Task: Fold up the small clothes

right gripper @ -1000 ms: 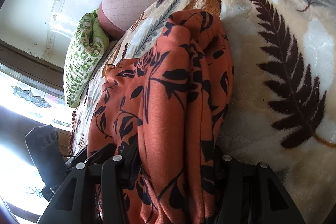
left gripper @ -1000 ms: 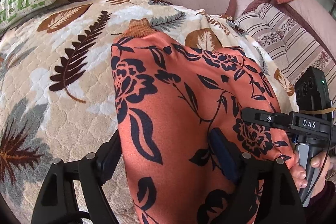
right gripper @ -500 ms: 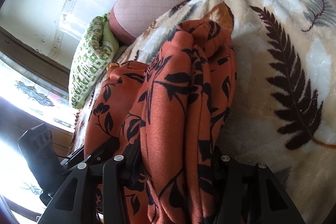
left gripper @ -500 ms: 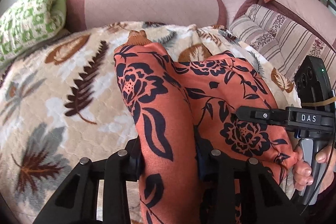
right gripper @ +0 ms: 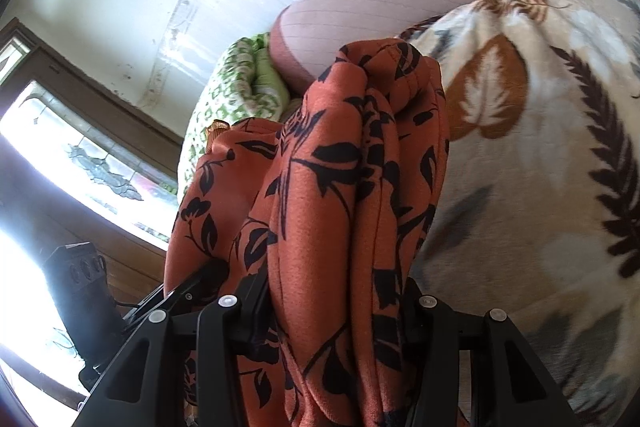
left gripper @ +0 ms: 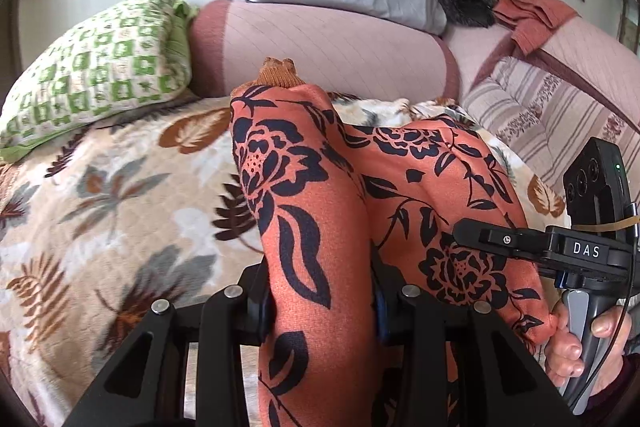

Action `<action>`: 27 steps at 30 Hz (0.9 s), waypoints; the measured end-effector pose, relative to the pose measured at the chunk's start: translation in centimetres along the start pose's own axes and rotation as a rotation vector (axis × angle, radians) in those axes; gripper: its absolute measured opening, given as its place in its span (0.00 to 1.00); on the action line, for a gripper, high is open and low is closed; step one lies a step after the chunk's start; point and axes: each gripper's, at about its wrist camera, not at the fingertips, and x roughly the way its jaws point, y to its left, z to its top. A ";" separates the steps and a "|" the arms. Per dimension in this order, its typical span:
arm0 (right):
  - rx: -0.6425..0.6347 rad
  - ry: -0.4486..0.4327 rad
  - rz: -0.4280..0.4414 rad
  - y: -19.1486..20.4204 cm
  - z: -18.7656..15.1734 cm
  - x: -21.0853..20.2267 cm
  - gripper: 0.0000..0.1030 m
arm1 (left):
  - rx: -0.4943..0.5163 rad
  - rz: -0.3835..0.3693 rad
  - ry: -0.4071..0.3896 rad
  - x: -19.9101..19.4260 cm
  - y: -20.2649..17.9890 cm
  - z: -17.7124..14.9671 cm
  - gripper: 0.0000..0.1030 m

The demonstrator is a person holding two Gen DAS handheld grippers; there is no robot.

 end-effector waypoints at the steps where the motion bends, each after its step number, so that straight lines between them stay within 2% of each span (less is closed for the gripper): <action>1: -0.003 -0.001 0.009 0.4 0.0 0.2 0.48 | -0.009 0.006 -0.005 -0.3 0.6 0.0 0.38; 7: -0.014 0.015 0.050 2.5 -0.7 2.5 0.48 | -0.059 0.046 -0.012 -1.5 3.5 0.0 0.38; 13: -0.008 0.037 0.071 3.2 -0.3 5.4 0.47 | -0.107 0.091 0.000 -0.8 5.7 0.0 0.38; 27: 0.033 0.135 0.018 1.4 -0.3 10.1 0.47 | -0.168 0.123 0.116 3.7 8.9 -1.1 0.39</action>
